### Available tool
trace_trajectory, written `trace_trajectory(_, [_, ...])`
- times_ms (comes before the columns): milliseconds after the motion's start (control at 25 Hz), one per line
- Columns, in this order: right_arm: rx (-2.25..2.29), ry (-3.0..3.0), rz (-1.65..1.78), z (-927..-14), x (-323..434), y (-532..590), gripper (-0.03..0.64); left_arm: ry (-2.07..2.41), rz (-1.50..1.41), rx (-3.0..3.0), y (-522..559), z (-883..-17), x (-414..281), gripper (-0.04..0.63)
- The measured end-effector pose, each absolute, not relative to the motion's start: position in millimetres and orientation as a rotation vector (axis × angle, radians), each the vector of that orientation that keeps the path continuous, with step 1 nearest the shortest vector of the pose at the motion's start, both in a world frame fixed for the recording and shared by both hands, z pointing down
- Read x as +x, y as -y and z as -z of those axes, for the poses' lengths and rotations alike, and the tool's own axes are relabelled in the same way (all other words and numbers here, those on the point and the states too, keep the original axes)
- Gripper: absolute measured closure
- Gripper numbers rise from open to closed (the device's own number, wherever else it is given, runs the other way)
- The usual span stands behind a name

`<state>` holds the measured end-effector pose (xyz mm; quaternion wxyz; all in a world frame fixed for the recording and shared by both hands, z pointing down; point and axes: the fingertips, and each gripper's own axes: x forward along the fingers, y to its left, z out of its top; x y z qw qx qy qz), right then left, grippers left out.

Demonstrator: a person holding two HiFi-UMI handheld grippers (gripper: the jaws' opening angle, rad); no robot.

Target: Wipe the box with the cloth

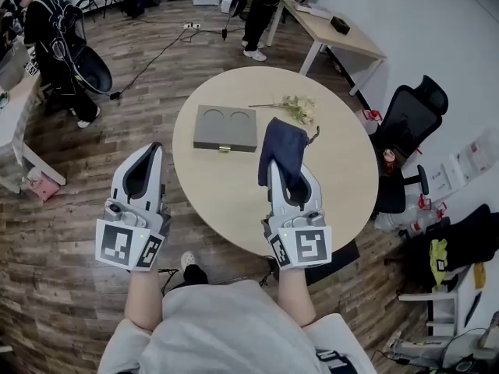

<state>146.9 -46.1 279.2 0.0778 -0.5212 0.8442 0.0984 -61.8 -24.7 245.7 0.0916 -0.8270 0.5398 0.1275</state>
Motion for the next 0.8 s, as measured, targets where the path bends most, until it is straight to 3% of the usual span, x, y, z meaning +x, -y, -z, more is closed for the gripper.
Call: trace_trajectory(800, [-1.707,-2.450,-0.325,-276,76,142,0.532,-1.448,-0.398,-2.551,144,-243,-130,0.588])
